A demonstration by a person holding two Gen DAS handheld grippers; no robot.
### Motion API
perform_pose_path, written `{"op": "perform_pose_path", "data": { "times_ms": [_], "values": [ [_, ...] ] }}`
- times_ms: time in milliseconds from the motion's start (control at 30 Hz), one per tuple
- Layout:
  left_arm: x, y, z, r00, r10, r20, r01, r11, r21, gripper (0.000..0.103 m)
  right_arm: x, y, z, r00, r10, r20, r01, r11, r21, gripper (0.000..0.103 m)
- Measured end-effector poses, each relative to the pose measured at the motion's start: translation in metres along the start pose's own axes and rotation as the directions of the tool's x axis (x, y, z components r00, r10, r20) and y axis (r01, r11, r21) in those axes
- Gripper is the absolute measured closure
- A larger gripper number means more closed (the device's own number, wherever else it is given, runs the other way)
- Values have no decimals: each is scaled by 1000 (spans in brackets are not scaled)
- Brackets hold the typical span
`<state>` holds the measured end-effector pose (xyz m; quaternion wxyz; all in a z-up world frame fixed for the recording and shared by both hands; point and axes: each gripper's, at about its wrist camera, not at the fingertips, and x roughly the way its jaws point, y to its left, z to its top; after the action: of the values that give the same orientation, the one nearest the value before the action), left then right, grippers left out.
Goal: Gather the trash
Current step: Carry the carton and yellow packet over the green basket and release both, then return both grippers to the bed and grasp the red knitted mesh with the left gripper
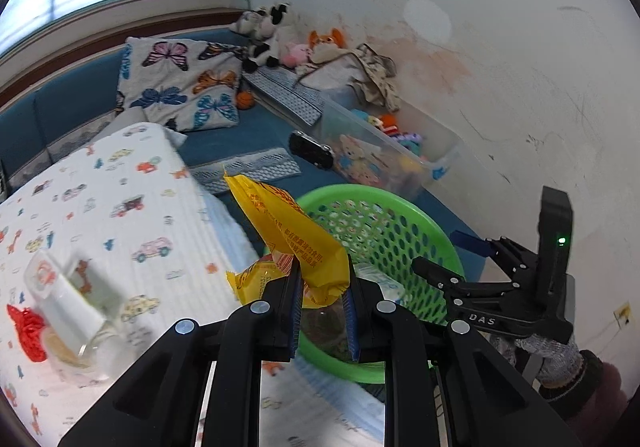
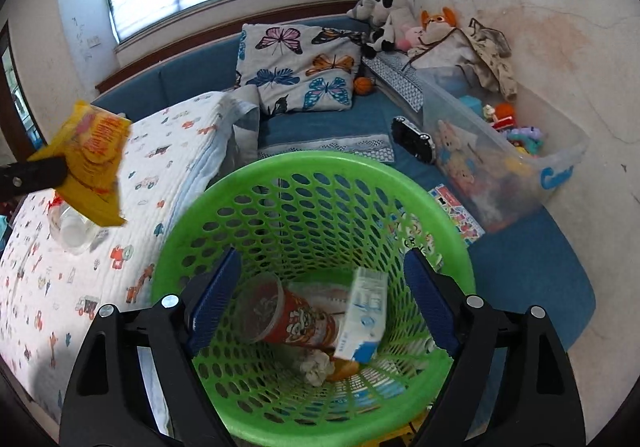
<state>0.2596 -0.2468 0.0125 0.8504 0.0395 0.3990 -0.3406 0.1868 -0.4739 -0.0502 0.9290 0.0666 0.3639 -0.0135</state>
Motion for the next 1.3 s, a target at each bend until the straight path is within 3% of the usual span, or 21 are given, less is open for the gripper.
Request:
{"op": "perform_pose_path", "data": {
  "times_ms": [567, 733, 900, 1300],
  "values": [
    [85, -65, 5, 986, -95, -138, 108, 990, 94, 82, -51, -23, -21, 998, -36, 50, 34, 999, 39, 20],
    [96, -72, -1, 981, -118, -154, 133, 987, 93, 61, -57, -25, -25, 998, -35, 55, 32, 999, 40, 20],
    [90, -68, -7, 980, -135, -144, 148, 985, 89, 48, -59, -24, -26, 998, -29, 57, 26, 999, 42, 20],
    [36, -15, -35, 995, -61, -83, 63, 998, 22, 43, -61, 10, -24, 998, 27, 64, -27, 1000, -9, 20]
  ]
}}
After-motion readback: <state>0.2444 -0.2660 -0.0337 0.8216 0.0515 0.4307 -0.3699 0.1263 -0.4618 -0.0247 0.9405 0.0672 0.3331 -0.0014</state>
